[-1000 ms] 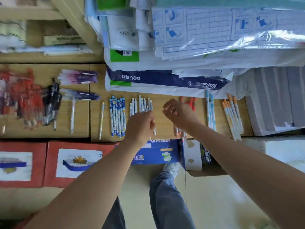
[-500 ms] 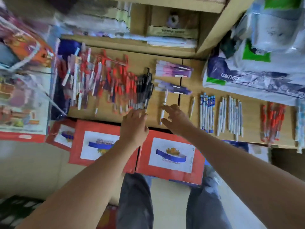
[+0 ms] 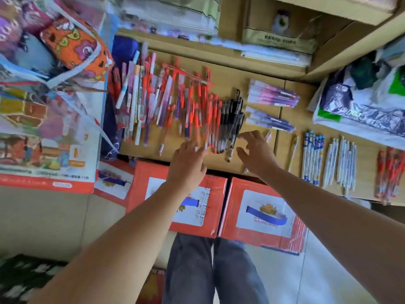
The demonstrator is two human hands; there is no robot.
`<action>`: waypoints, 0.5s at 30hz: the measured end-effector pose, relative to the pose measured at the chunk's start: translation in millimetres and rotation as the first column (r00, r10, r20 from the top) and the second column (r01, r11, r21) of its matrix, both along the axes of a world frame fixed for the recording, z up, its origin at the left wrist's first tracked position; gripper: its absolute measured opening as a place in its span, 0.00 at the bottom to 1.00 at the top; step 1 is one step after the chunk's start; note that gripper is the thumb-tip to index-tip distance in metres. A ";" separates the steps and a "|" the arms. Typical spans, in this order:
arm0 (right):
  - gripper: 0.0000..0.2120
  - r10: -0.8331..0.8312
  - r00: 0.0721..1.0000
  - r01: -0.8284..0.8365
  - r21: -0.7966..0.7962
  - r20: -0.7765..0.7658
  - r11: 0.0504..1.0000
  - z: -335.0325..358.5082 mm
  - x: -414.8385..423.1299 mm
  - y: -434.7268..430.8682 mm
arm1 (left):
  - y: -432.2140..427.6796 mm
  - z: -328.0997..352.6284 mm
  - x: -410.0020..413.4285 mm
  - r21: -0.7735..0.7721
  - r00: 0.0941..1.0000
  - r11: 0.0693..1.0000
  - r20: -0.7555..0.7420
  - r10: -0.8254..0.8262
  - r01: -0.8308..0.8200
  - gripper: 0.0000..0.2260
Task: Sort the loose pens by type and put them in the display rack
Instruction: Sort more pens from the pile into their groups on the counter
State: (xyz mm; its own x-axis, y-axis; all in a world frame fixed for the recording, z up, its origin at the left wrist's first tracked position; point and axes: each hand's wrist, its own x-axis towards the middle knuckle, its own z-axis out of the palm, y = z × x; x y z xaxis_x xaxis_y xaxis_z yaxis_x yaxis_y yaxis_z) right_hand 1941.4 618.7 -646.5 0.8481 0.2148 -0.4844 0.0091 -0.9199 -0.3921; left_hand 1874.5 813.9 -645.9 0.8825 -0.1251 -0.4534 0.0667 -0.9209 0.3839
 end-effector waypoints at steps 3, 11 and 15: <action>0.24 0.055 0.996 -0.055 0.009 0.066 0.998 0.2 14.9 27.1 | 13.1 2.3 9.9 -0.048 0.991 0.996 0.105 0.077 -0.072 0.15; 0.22 0.131 0.990 -0.123 -0.144 0.047 0.982 -10.1 25.3 27.9 | 21.6 -8.0 38.4 0.022 0.999 1.000 0.038 0.011 -0.012 0.26; 0.19 0.114 0.990 -0.107 -0.082 0.086 0.991 -5.4 35.0 19.1 | 21.4 -10.2 41.1 -0.016 0.992 0.997 0.101 0.076 -0.074 0.18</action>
State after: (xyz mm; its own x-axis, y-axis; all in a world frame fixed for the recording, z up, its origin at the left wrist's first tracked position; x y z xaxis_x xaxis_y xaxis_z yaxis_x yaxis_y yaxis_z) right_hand 1976.4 637.8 -651.9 0.8622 0.2741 -0.4260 0.1439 -0.9388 -0.3128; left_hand 1915.5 835.3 -656.1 0.9310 -0.0616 -0.3597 0.0955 -0.9101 0.4032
